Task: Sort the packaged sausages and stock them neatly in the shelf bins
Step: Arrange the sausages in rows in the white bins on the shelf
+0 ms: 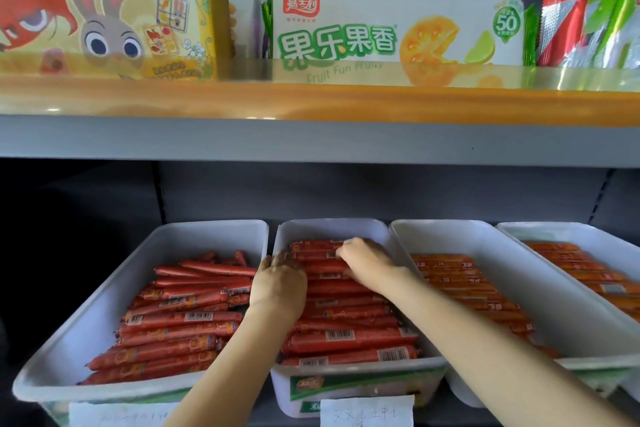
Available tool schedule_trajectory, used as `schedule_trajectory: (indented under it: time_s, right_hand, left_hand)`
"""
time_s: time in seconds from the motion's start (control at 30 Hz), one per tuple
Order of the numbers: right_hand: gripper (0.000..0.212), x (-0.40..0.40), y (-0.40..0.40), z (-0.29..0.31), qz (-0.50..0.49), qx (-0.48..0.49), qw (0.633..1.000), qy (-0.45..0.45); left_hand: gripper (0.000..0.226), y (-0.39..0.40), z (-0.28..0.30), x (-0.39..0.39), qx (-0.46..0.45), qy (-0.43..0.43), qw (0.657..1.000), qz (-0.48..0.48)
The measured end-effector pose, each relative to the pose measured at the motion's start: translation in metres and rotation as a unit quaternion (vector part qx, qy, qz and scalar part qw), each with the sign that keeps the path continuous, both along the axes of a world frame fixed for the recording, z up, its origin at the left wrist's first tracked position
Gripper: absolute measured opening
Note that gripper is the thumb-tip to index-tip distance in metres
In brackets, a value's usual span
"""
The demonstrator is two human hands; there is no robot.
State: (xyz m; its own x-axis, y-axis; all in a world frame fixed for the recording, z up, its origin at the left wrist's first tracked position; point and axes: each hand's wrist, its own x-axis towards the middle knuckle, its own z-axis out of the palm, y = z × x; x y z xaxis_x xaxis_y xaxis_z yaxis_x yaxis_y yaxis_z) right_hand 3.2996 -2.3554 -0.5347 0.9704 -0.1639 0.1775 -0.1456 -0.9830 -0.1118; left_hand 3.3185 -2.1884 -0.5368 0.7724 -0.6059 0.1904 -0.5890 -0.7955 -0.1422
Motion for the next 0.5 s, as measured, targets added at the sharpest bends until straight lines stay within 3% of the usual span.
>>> schedule_trajectory:
  time_s: [0.1, 0.13, 0.2, 0.27, 0.5]
  right_hand:
    - [0.036, -0.001, -0.001, 0.006, 0.012, -0.041, 0.999, 0.008]
    - [0.049, -0.001, -0.005, 0.005, 0.019, -0.066, 0.997, 0.028]
    - [0.068, -0.003, -0.011, 0.004, -0.015, -0.026, 0.993, 0.112]
    - [0.071, 0.002, -0.016, -0.004, -0.043, 0.004, 0.985, 0.165]
    - [0.065, 0.007, -0.014, -0.01, -0.033, -0.001, 0.987, 0.158]
  left_hand:
    - [0.045, 0.0, 0.001, -0.001, 0.022, 0.002, 1.0, -0.001]
    - [0.042, 0.0, 0.001, 0.0, 0.027, 0.0, 1.0, -0.002]
    - [0.04, 0.0, 0.0, 0.0, 0.034, -0.004, 0.999, -0.001]
    - [0.04, -0.001, 0.0, -0.001, 0.035, -0.006, 0.999, 0.001]
    - [0.038, 0.0, 0.001, -0.001, 0.028, -0.002, 1.0, 0.0]
